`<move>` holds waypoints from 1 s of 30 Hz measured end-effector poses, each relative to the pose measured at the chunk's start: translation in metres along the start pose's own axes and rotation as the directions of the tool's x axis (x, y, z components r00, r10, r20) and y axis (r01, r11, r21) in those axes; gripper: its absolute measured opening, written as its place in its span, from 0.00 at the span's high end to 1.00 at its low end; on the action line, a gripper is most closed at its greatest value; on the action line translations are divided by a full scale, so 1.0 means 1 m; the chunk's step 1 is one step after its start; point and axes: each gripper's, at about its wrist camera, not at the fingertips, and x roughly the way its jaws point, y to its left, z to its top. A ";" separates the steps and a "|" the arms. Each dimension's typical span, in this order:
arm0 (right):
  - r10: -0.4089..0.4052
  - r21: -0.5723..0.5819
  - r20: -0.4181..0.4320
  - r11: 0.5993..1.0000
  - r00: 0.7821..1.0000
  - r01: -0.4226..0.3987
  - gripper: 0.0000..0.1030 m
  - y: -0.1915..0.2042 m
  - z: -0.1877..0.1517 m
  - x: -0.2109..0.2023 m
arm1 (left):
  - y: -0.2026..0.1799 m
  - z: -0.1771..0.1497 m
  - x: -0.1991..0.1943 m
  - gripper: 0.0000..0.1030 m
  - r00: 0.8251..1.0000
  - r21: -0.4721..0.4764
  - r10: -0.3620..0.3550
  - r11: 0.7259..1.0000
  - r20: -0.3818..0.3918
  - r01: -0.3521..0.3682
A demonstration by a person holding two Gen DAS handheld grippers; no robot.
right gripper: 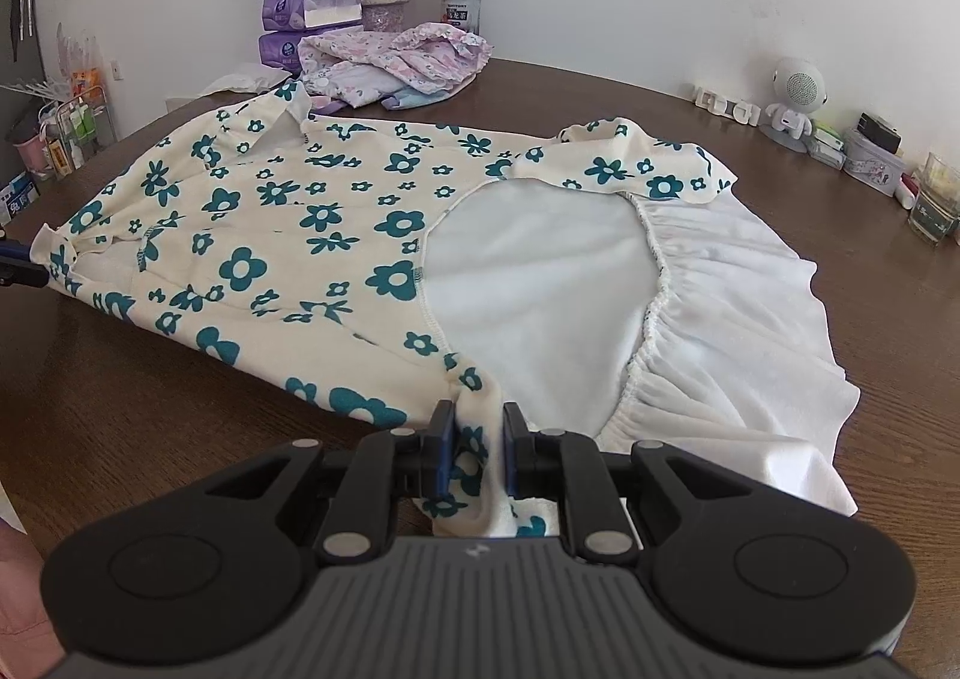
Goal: Fold clothes
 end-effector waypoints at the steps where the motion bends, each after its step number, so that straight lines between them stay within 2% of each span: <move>1: 0.001 0.003 0.002 1.000 1.000 -0.001 0.82 -0.001 0.000 -0.001 | 0.002 0.000 -0.001 0.91 1.000 -0.018 -0.005 1.000 0.002 0.005; 3: 0.005 0.014 0.015 1.000 1.000 -0.006 0.78 -0.004 -0.002 -0.007 | 0.010 0.001 -0.009 0.87 0.999 -0.085 -0.032 0.996 0.043 0.036; 4: 0.008 0.019 0.022 1.000 1.000 -0.008 0.74 -0.005 -0.002 -0.011 | 0.016 0.002 -0.015 0.82 0.996 -0.127 -0.045 0.990 0.076 0.055; 5: 0.011 0.035 0.033 0.999 0.999 -0.012 0.71 -0.009 -0.003 -0.016 | 0.022 0.004 -0.022 0.71 0.991 -0.176 -0.054 0.982 0.121 0.075; 6: 0.014 0.051 0.044 0.999 0.999 -0.016 0.69 -0.014 -0.003 -0.021 | 0.029 0.006 -0.029 0.65 0.984 -0.224 -0.057 0.970 0.168 0.094; 7: 0.017 0.068 0.056 0.998 0.998 -0.020 0.68 -0.018 -0.003 -0.026 | 0.035 0.009 -0.036 0.54 0.975 -0.272 -0.042 0.957 0.216 0.102; 9: 0.009 0.100 0.076 0.995 0.997 -0.017 0.66 -0.027 -0.004 -0.035 | 0.044 0.016 -0.041 0.48 0.963 -0.356 0.002 0.929 0.270 0.098; 10: -0.012 0.116 0.082 0.993 0.997 0.002 0.65 -0.033 -0.005 -0.038 | 0.047 0.022 -0.038 0.48 0.965 -0.392 0.033 0.917 0.260 0.074; 12: -0.046 0.151 0.079 0.988 0.996 0.034 0.65 -0.043 -0.007 -0.039 | 0.050 0.034 -0.024 0.48 0.977 -0.445 0.109 0.895 0.183 -0.017; 14: -0.082 0.188 0.065 0.980 0.995 0.068 0.65 -0.055 -0.010 -0.036 | 0.047 0.040 -0.004 0.48 0.981 -0.450 0.171 0.885 0.087 -0.114; 15: -0.102 0.204 0.053 0.975 0.993 0.089 0.65 -0.061 -0.013 -0.034 | 0.046 0.041 0.005 0.49 0.982 -0.443 0.181 0.886 0.061 -0.136; 18: -0.144 0.245 0.030 0.960 0.989 0.132 0.63 -0.076 -0.021 -0.031 | 0.043 0.041 0.029 0.49 0.984 -0.430 0.179 0.889 0.005 -0.159; 21: -0.189 0.268 0.016 0.947 0.982 0.178 0.55 -0.089 -0.028 -0.032 | 0.037 0.038 0.043 0.49 0.978 -0.398 0.204 0.895 -0.039 -0.202; 24: -0.219 0.291 0.013 0.934 0.976 0.206 0.48 -0.101 -0.032 -0.035 | 0.036 0.031 0.052 0.49 0.971 -0.393 0.222 0.888 -0.089 -0.239; 27: -0.205 0.320 0.000 0.927 0.979 0.195 0.45 -0.111 -0.035 -0.033 | 0.039 0.024 0.060 0.47 0.965 -0.412 0.231 0.872 -0.127 -0.263; 30: -0.168 0.338 -0.014 0.927 0.986 0.163 0.45 -0.113 -0.038 -0.026 | 0.040 0.021 0.059 0.48 0.966 -0.433 0.229 0.864 -0.120 -0.259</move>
